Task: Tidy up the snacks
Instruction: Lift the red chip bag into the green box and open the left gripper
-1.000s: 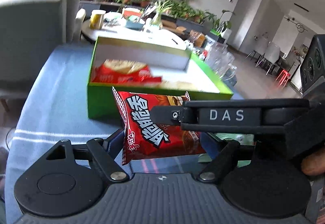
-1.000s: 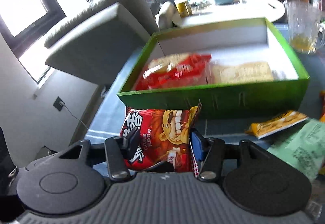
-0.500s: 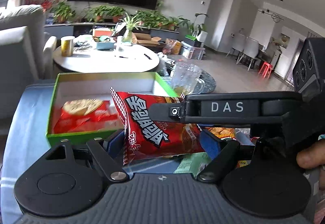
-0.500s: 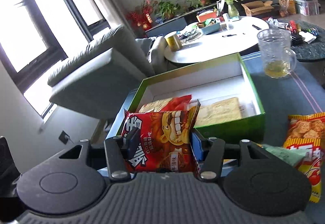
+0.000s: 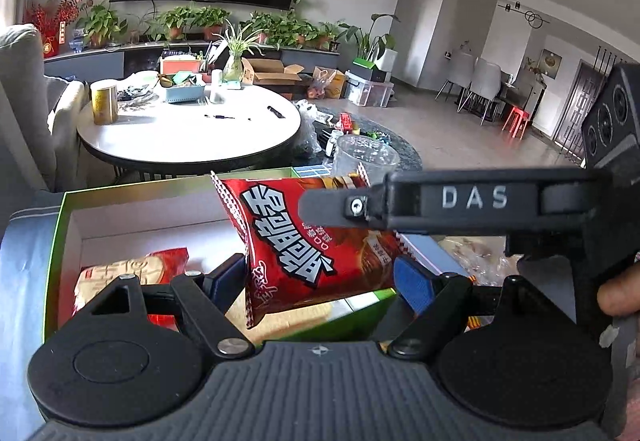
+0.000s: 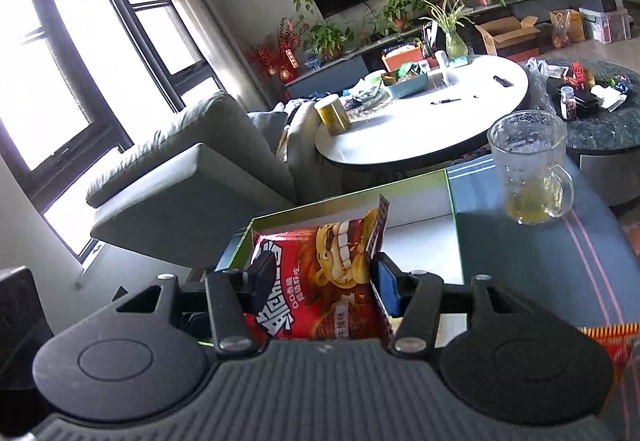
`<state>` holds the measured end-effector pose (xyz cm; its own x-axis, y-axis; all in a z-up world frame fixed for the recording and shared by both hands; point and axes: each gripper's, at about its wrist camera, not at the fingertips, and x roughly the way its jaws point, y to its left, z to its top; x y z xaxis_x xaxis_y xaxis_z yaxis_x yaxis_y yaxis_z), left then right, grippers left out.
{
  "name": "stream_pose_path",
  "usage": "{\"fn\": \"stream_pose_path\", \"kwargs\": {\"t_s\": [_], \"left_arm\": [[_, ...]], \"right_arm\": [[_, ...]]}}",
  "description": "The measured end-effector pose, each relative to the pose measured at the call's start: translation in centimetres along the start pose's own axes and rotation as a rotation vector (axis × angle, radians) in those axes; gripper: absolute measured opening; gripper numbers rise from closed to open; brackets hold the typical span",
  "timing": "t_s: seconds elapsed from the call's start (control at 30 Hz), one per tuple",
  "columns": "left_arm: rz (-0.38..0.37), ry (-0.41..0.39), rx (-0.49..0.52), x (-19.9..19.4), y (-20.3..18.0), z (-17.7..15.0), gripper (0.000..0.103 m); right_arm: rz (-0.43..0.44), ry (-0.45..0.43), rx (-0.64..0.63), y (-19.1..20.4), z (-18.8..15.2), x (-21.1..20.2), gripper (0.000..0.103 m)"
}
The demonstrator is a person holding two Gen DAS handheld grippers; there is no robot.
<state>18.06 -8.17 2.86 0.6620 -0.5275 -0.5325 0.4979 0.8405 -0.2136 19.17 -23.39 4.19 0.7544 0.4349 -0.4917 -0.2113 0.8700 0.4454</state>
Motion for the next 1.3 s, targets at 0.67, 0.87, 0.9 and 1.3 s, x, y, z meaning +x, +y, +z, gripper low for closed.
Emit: {"fn": "stream_pose_path", "kwargs": {"t_s": [0.67,0.87,0.9,1.3], "left_arm": [[0.030,0.089,-0.047,1.9,1.6,-1.7,0.078],[0.039,0.067,-0.039,0.5,1.2,-1.6,0.078],[0.038,0.064,-0.036,0.3,1.1,-1.6,0.078],[0.034,0.042,-0.018,-2.2,-0.6,-2.6,0.078]], "right_arm": [[-0.070,0.033,0.069,-2.7,-1.0,1.8,0.067],[-0.058,0.043,0.070,-2.5,-1.6,0.8,0.067],[-0.056,0.047,0.065,-2.5,-1.6,0.8,0.067],[-0.057,0.047,0.010,-1.0,-2.9,-2.0,0.067]]}}
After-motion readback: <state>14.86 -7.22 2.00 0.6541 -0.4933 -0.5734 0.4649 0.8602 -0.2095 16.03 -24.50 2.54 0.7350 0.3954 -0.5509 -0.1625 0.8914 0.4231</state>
